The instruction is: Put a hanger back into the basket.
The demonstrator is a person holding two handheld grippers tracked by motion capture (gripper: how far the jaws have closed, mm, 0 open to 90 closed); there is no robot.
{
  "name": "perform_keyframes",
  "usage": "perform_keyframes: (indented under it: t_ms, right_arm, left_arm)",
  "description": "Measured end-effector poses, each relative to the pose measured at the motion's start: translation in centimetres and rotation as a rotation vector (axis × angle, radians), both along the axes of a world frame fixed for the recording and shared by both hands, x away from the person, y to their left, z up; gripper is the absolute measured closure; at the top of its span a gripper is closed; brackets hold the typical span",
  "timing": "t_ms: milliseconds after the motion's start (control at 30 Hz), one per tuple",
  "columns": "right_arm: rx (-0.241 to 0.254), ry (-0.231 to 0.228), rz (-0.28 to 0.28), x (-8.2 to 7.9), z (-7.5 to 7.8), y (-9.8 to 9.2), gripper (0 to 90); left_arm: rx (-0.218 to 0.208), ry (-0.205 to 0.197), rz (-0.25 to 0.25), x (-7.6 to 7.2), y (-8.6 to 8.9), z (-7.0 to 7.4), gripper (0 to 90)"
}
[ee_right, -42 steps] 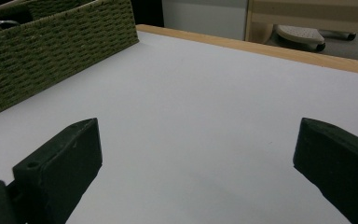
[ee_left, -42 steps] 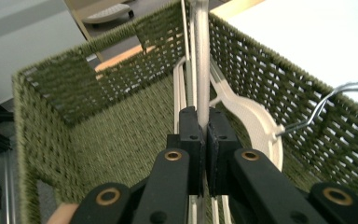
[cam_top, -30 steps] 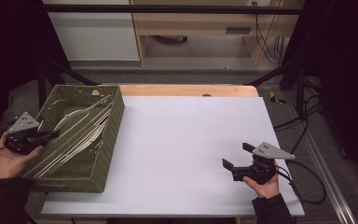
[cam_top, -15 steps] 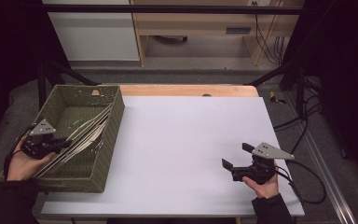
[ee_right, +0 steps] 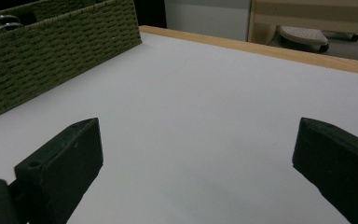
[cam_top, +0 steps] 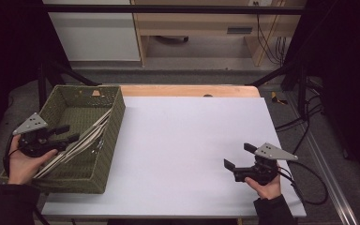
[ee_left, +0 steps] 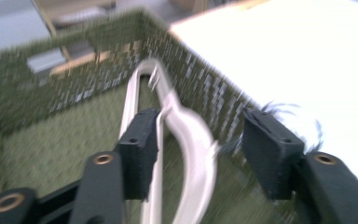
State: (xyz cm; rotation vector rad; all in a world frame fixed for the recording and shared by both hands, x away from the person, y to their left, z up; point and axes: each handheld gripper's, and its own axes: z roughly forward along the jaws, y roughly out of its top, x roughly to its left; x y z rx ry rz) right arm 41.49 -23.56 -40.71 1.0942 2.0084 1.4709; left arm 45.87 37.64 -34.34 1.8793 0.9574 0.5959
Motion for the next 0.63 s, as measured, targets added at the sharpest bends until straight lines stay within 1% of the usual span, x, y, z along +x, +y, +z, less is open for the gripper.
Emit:
perform_keyframes:
  t_ms: [33, 100, 167, 200, 233, 267, 367, 400, 433, 500, 633]
  right_arm:
    - [0.001, -0.001, 0.000, 0.0, 0.0, 0.0, 2.4]
    - [0.000, -0.004, 0.003, -0.1, 0.0, 0.0, 2.1]
    - [-0.005, -0.013, 0.001, -0.1, 0.1, 0.0, 2.1]
    - [0.002, -0.015, -0.002, -0.1, 0.2, -0.1, 2.0]
    - [0.000, -0.018, -0.004, -0.1, 0.2, -0.2, 1.8]
    - [-0.002, -0.021, -0.007, -0.2, 0.2, -0.3, 1.8]
    - [0.004, -0.027, -0.009, -0.2, 0.3, -0.4, 1.7]
    - [0.007, -0.028, -0.009, -0.3, 0.4, -0.5, 1.6]
    - [0.010, -0.027, -0.008, -0.3, 0.4, -0.5, 1.5]
    - [0.006, -0.036, 0.000, -0.4, 0.5, -0.7, 1.5]
    - [0.014, -0.034, 0.006, -0.5, 0.6, -0.8, 1.1]
  left_arm:
    - [-0.027, -0.015, -0.001, -0.3, -0.5, 0.1, 39.0]
    - [-0.073, -0.030, -0.002, -0.8, -1.4, 0.2, 33.4]
    - [-0.091, -0.036, -0.008, -1.2, -2.3, 0.1, 28.8]
    - [-0.089, -0.038, -0.009, -1.4, -2.7, 0.1, 25.6]
    - [-0.097, -0.036, -0.010, -1.5, -3.2, 0.0, 24.0]
    - [-0.093, -0.036, -0.017, -1.7, -3.6, -0.1, 22.6]
    - [-0.104, -0.049, -0.031, -2.1, -5.0, -0.4, 17.9]
    - [-0.099, -0.053, -0.037, -2.3, -5.5, -0.5, 16.8]
    - [-0.107, -0.055, -0.048, -2.5, -6.0, -0.7, 15.7]
    - [-0.111, -0.055, -0.069, -2.8, -6.8, -1.0, 14.6]
    - [-0.099, -0.065, -0.087, -3.3, -8.4, -1.5, 13.9]
